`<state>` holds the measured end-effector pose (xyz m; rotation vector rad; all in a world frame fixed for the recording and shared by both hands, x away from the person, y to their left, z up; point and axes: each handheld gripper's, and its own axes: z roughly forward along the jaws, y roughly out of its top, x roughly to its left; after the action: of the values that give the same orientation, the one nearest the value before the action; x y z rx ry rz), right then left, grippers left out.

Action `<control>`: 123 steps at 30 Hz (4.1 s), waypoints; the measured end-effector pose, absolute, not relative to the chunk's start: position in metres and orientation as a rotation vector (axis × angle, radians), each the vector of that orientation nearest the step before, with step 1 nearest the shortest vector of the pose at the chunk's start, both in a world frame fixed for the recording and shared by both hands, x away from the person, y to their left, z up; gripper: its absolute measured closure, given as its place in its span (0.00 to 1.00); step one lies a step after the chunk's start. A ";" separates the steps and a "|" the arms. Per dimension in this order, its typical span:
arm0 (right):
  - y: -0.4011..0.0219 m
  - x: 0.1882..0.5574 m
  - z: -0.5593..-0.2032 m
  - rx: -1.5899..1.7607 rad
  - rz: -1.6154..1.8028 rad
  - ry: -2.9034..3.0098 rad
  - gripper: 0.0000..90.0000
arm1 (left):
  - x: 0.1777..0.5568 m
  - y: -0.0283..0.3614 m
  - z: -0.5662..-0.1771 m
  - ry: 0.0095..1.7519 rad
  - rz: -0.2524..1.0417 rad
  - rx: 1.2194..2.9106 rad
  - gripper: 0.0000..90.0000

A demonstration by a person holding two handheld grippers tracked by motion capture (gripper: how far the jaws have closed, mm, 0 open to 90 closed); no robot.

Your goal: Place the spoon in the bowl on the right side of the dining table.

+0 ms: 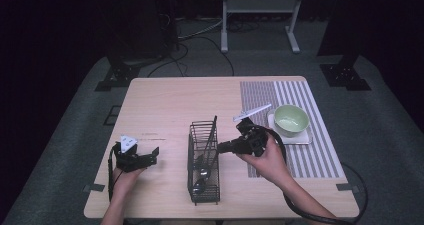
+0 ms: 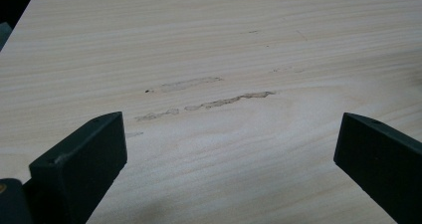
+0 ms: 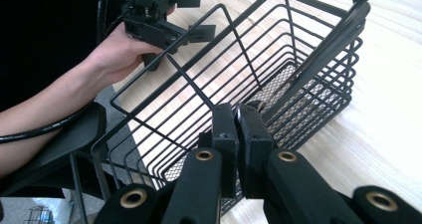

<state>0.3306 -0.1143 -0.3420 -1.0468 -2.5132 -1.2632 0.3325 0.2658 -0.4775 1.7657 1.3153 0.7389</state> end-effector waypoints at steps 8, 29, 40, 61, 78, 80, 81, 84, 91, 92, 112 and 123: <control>-0.118 0.327 -0.337 -1.043 -1.298 -2.486 0.98 | 0.332 0.266 -0.477 1.314 0.739 1.765 0.00; -0.132 0.318 -0.313 -1.050 -1.381 -2.499 0.98 | 0.333 0.266 -0.478 1.312 0.745 1.765 0.00; -0.139 0.314 -0.299 -1.051 -1.421 -2.504 0.98 | 0.333 0.265 -0.478 1.313 0.744 1.767 0.00; -0.154 0.307 -0.275 -1.059 -1.510 -2.493 0.98 | 0.333 0.265 -0.478 1.314 0.746 1.765 0.00; -0.165 0.303 -0.264 -1.068 -1.555 -2.477 0.98 | 0.333 0.265 -0.478 1.313 0.748 1.766 0.00; -0.166 0.303 -0.263 -1.068 -1.560 -2.477 0.98 | 0.333 0.265 -0.478 1.313 0.748 1.766 0.00; -0.168 0.303 -0.262 -1.074 -1.560 -2.469 0.98 | 0.333 0.265 -0.478 1.313 0.748 1.765 0.00; -0.170 0.303 -0.261 -1.075 -1.567 -2.467 0.98 | 0.333 0.265 -0.478 1.314 0.747 1.766 0.00; -0.176 0.301 -0.258 -1.085 -1.583 -2.455 0.98 | 0.333 0.265 -0.478 1.313 0.748 1.767 0.00; -0.176 0.301 -0.258 -1.085 -1.583 -2.455 0.98 | 0.333 0.265 -0.478 1.313 0.748 1.767 0.00; -0.191 0.300 -0.258 -1.113 -1.595 -2.426 0.98 | 0.333 0.265 -0.478 1.312 0.750 1.768 0.00; -0.198 0.299 -0.259 -1.127 -1.595 -2.414 0.98 | 0.333 0.265 -0.478 1.311 0.751 1.770 0.00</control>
<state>0.2991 -0.1979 -0.2590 -1.1274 -2.4139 -1.5954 0.3329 0.2647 -0.4777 1.7698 1.3108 0.7510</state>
